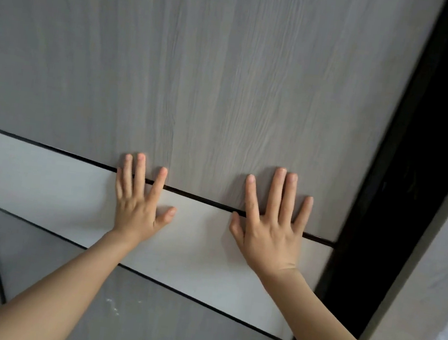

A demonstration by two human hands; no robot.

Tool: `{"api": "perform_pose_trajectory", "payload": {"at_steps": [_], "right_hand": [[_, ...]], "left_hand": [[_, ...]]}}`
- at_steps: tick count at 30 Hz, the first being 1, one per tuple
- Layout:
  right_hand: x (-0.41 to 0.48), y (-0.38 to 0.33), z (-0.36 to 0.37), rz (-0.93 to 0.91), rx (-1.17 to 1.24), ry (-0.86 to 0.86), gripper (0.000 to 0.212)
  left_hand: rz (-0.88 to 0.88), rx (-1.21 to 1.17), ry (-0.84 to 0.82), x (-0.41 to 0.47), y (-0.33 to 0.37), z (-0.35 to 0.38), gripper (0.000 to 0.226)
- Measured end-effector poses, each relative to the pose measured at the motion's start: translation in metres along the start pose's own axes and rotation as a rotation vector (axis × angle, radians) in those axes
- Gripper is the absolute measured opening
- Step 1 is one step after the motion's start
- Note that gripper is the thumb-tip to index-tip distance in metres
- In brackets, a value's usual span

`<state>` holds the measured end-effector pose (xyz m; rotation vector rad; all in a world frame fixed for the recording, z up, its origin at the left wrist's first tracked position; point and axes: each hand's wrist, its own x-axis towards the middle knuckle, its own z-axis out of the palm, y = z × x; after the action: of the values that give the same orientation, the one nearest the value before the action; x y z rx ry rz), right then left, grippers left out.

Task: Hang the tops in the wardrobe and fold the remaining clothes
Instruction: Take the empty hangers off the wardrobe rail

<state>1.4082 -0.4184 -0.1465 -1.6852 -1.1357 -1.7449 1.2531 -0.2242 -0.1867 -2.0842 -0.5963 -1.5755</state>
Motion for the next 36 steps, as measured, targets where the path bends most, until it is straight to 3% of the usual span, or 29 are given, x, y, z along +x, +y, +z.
{"api": "perform_pose_trajectory", "payload": {"at_steps": [24, 31, 36], "right_hand": [[0.059, -0.214, 0.063, -0.006, 0.04, -0.077, 0.058], [0.084, -0.262, 0.057, -0.188, 0.064, -0.145, 0.062], [0.081, -0.263, 0.055, -0.01, 0.103, -0.096, 0.055]], "left_hand": [[-0.118, 0.109, -0.355, -0.018, -0.226, -0.027, 0.068], [-0.169, 0.044, -0.463, -0.02, -0.308, -0.034, 0.073], [-0.21, 0.062, -0.52, -0.028, -0.362, -0.038, 0.075]]}}
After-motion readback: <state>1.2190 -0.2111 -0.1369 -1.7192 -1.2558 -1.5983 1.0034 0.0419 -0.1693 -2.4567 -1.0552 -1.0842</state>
